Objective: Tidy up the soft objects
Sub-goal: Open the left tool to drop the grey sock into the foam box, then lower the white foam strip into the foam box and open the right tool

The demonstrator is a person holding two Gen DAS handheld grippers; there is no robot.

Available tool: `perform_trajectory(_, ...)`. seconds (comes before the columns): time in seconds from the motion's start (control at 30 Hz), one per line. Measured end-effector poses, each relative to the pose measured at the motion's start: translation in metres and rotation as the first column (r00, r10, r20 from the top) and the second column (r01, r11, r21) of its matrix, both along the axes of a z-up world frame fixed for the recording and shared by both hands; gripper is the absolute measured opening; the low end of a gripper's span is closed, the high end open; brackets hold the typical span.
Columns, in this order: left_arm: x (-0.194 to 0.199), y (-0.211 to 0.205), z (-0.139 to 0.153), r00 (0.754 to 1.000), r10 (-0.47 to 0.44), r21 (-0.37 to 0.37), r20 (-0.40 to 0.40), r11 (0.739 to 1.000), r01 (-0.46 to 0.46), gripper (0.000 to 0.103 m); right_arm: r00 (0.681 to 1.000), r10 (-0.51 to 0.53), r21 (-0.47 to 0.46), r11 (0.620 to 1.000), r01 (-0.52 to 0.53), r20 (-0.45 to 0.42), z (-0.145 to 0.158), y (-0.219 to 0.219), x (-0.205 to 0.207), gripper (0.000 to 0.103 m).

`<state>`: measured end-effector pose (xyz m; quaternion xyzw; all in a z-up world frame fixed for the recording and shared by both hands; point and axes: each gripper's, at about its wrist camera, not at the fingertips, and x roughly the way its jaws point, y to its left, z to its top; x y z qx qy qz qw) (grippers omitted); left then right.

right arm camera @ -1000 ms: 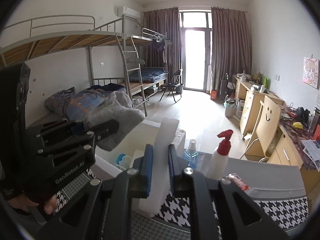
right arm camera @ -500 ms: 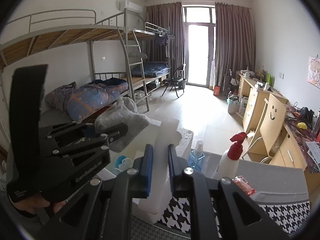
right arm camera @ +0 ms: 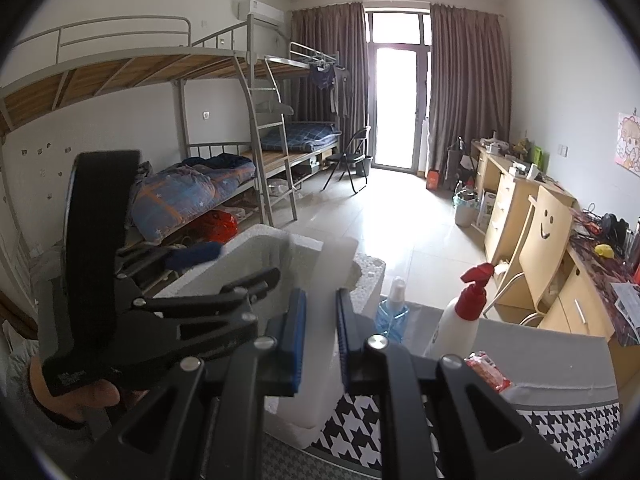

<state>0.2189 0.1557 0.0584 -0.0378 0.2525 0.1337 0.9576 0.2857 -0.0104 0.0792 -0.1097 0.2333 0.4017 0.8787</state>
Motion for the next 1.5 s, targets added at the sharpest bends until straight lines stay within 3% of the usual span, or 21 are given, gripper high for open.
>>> perform_trajectory(0.17,-0.008,0.003,0.005,0.999,0.032,0.002,0.027,0.999,-0.032,0.092,1.000,0.005,-0.001,1.000,-0.005,-0.003,-0.001,0.001,0.001,0.017)
perform_trajectory(0.4,-0.017,0.008,0.009,0.997,0.068,0.007,0.048,0.998,-0.069,0.102,1.000,0.018,-0.009,1.000,-0.018,-0.001,-0.002,0.006,0.001,0.017)
perform_trajectory(0.97,-0.039,0.021,0.004,0.989,0.135,0.014,0.053,0.991,-0.136,0.102,1.000,0.025,-0.017,1.000,-0.025,0.010,-0.003,0.019,0.008,0.017)
perform_trajectory(1.33,-0.050,0.024,0.002,0.985,0.164,0.023,0.062,0.986,-0.165,0.102,0.999,0.003,-0.025,1.000,-0.004,-0.044,-0.013,0.033,0.025,0.017)
perform_trajectory(1.47,-0.054,0.024,0.001,0.982,0.177,0.024,0.069,0.984,-0.179,0.102,0.997,0.006,-0.036,0.999,-0.009,-0.082,-0.020,0.036,0.033,0.029)
perform_trajectory(1.5,-0.054,0.024,0.001,0.982,0.175,0.026,0.066,0.984,-0.177,0.102,0.996,0.015,-0.042,0.999,-0.019,-0.090,-0.021,0.038,0.034,0.036)
